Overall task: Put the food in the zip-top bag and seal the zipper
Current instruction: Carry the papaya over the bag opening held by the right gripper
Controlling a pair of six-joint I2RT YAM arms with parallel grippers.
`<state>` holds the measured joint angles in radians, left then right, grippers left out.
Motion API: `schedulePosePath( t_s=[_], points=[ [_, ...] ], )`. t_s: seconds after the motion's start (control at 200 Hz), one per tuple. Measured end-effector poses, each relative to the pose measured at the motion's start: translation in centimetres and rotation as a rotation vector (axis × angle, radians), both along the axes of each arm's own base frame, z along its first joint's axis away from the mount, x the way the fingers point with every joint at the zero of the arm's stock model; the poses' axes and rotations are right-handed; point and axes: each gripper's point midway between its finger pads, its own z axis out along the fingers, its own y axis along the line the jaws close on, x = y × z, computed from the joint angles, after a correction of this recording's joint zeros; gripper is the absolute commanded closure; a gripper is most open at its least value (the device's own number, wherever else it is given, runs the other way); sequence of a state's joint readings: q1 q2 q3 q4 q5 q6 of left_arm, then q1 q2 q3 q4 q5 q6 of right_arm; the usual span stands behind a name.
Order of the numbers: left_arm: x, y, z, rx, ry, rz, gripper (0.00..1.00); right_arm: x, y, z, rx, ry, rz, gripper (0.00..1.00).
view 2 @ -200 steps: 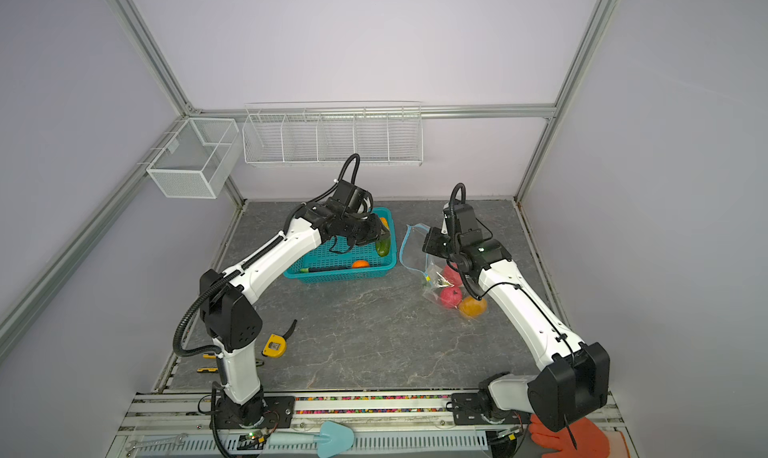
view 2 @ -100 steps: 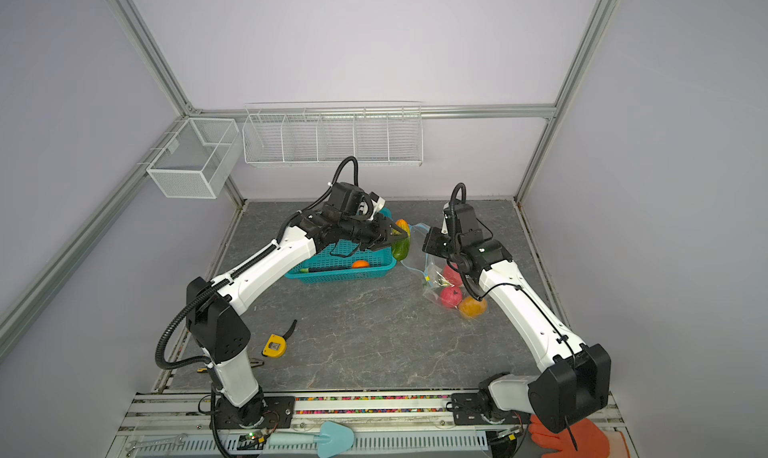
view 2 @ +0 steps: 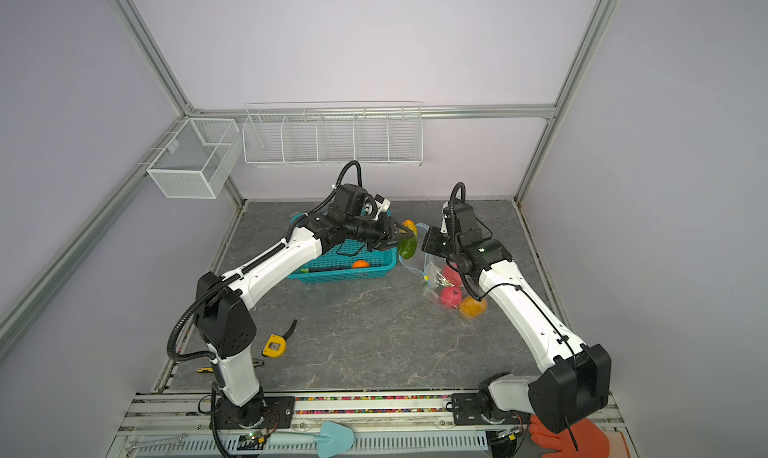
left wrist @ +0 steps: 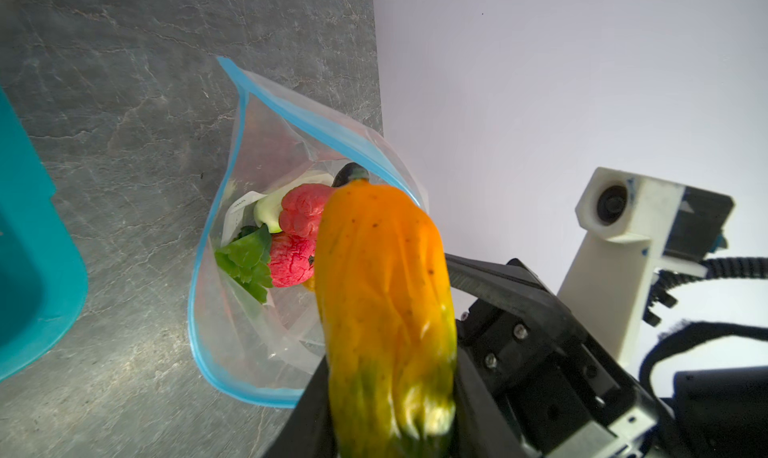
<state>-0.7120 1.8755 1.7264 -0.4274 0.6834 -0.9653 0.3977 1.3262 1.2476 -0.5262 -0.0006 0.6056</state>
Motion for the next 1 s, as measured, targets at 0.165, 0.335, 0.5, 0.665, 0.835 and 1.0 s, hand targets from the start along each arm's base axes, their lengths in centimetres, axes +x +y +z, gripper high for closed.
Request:
schedulePosePath(
  t_s=[0.165, 0.335, 0.5, 0.665, 0.835, 1.0],
  points=[
    [0.2, -0.3, -0.7, 0.001, 0.013, -0.003, 0.64, 0.0, 0.0, 0.0, 0.000, 0.000, 0.000, 0.93],
    [0.6, -0.8, -2.4, 0.015, 0.044, -0.006, 0.65, 0.0, 0.0, 0.0, 0.000, -0.001, 0.000, 0.93],
    [0.7, -0.9, -3.1, 0.021, 0.062, -0.004, 0.65, -0.1, 0.0, 0.3, 0.003, -0.007, 0.000, 0.93],
    [0.9, -1.1, -3.1, 0.014, 0.059, -0.003, 0.65, -0.2, -0.1, 0.4, 0.004, -0.010, 0.000, 0.93],
    [1.2, -1.3, -4.2, 0.025, 0.072, -0.001, 0.66, -0.2, -0.1, 0.5, 0.006, -0.013, 0.000, 0.93],
    [1.5, -1.5, -6.2, 0.055, 0.101, 0.004, 0.66, -0.3, -0.1, 0.8, 0.009, -0.021, 0.000, 0.93]
  ],
)
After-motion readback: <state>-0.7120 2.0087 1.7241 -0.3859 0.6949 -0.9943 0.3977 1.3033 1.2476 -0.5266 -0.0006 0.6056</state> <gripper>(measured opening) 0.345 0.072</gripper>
